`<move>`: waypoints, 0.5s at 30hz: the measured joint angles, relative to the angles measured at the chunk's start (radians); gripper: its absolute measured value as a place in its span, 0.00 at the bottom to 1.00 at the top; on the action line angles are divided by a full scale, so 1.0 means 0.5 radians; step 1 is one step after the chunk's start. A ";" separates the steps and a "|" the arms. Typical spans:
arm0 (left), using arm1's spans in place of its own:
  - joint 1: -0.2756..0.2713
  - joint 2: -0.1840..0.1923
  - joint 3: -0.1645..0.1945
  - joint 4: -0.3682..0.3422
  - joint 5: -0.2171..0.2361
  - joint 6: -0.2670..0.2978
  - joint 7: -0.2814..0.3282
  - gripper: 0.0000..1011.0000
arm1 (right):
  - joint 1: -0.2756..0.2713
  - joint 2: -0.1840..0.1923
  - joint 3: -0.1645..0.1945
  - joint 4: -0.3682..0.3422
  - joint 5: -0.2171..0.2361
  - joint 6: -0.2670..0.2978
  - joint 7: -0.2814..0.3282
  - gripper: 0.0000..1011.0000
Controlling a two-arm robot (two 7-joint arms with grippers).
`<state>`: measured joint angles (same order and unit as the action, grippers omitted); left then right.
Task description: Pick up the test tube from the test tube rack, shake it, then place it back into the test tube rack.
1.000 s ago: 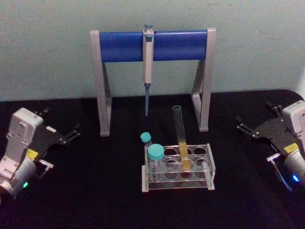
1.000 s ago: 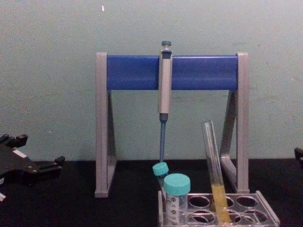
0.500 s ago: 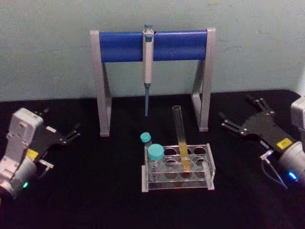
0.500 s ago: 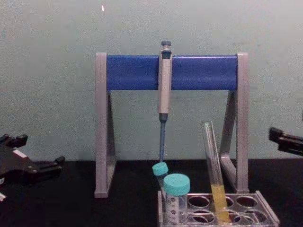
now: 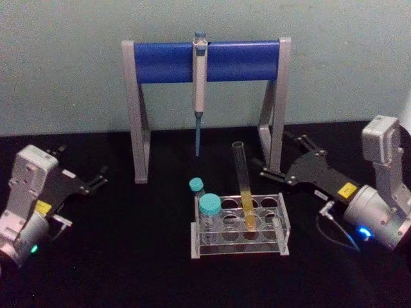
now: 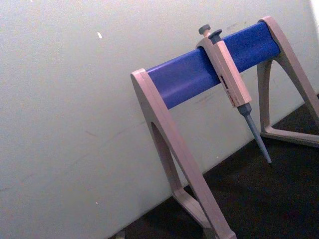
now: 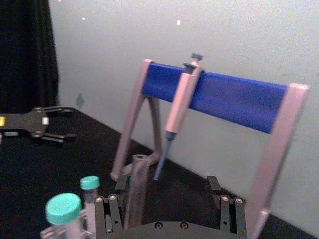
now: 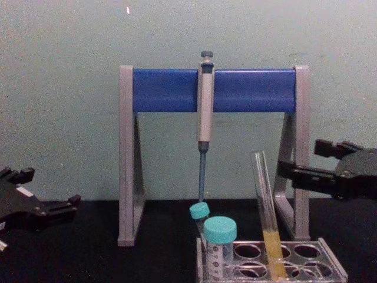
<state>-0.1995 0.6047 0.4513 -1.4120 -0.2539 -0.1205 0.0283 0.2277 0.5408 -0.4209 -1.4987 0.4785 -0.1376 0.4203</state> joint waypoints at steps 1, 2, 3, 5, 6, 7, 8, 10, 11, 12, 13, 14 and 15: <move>0.000 0.000 0.000 0.000 0.000 0.000 0.000 0.99 | 0.012 -0.013 -0.008 0.005 0.005 0.022 0.023 0.99; 0.000 0.000 0.000 0.000 0.000 0.000 0.000 0.99 | 0.025 -0.026 -0.017 0.011 0.009 0.046 0.046 0.99; 0.000 0.000 0.000 0.000 0.000 0.000 0.000 0.99 | 0.025 -0.026 -0.017 0.011 0.009 0.046 0.046 0.99; 0.000 0.000 0.000 0.000 0.000 0.000 0.000 0.99 | 0.043 -0.046 -0.030 0.020 0.009 0.080 0.076 0.99; 0.000 0.000 0.000 0.000 0.000 0.000 0.000 0.99 | 0.049 -0.052 -0.034 0.023 0.009 0.093 0.085 0.99; 0.000 0.000 0.000 0.000 0.000 0.000 0.000 0.99 | 0.061 -0.065 -0.041 0.028 0.009 0.119 0.100 0.99; 0.000 0.000 0.000 0.000 0.000 0.000 0.000 0.99 | 0.066 -0.070 -0.043 0.029 0.008 0.131 0.104 0.99; 0.000 0.000 0.000 0.000 0.000 0.000 0.000 0.99 | 0.079 -0.087 -0.048 0.034 0.004 0.172 0.110 0.99; 0.000 0.000 0.000 0.000 0.000 0.000 0.000 0.99 | 0.082 -0.092 -0.049 0.036 0.000 0.185 0.111 0.99; 0.000 0.000 0.000 0.000 0.000 0.000 0.000 0.99 | 0.086 -0.097 -0.050 0.037 -0.003 0.196 0.111 0.99; 0.000 0.000 0.000 0.000 0.000 0.000 0.000 0.99 | 0.089 -0.102 -0.051 0.038 -0.008 0.207 0.111 0.99; 0.000 0.000 0.000 0.000 0.000 0.000 0.000 0.99 | 0.094 -0.111 -0.052 0.041 -0.018 0.230 0.111 0.99; 0.000 0.000 0.000 0.000 0.000 0.000 0.000 0.99 | 0.097 -0.116 -0.053 0.043 -0.023 0.242 0.111 0.99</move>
<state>-0.1995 0.6047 0.4514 -1.4120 -0.2539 -0.1205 0.0283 0.2762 0.4828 -0.4475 -1.4772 0.4668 -0.0166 0.4758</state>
